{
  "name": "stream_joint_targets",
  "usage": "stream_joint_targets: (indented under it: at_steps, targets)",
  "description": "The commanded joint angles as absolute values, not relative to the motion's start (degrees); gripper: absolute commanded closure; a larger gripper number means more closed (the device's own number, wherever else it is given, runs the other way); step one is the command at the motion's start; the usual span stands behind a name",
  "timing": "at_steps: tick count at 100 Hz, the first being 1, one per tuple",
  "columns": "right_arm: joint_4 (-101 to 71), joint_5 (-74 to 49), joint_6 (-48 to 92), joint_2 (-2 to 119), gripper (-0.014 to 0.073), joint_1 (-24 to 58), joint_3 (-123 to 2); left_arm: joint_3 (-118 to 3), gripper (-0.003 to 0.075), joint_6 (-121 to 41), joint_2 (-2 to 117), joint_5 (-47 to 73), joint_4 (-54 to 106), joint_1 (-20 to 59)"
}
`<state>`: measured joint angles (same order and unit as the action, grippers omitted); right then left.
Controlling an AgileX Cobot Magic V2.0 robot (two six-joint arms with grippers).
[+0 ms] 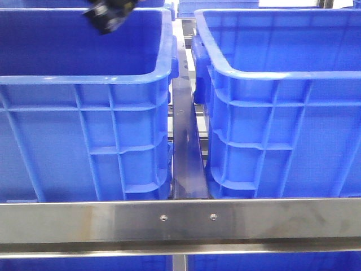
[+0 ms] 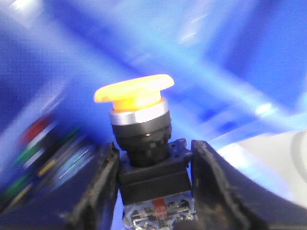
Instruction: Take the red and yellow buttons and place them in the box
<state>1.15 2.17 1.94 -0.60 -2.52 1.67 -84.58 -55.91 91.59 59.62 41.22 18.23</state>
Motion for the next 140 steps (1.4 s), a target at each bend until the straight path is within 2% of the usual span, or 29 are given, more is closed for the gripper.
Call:
stream_joint_targets:
  at_steps: [1, 29, 108, 140]
  targets:
    - [1.8, 6.5, 2.0, -1.9, 0.0662, -2.6, 0.7, -86.1, 0.0544, -58.2, 88.9, 59.3, 48.5, 21.1]
    - [1.8, 6.5, 2.0, -1.9, 0.0662, -2.6, 0.7, -86.1, 0.0544, -58.2, 89.2, 59.3, 48.6, 27.6]
    - [1.8, 7.0, 2.0, -1.9, 0.0662, -2.5, 0.4, -86.1, 0.0544, -58.2, 89.2, 59.3, 48.6, 28.0]
    - [1.7, -17.2, 2.0, 0.8, 0.0662, -2.5, -13.0, -86.1, 0.0544, -58.2, 89.2, 59.2, 48.6, 28.0]
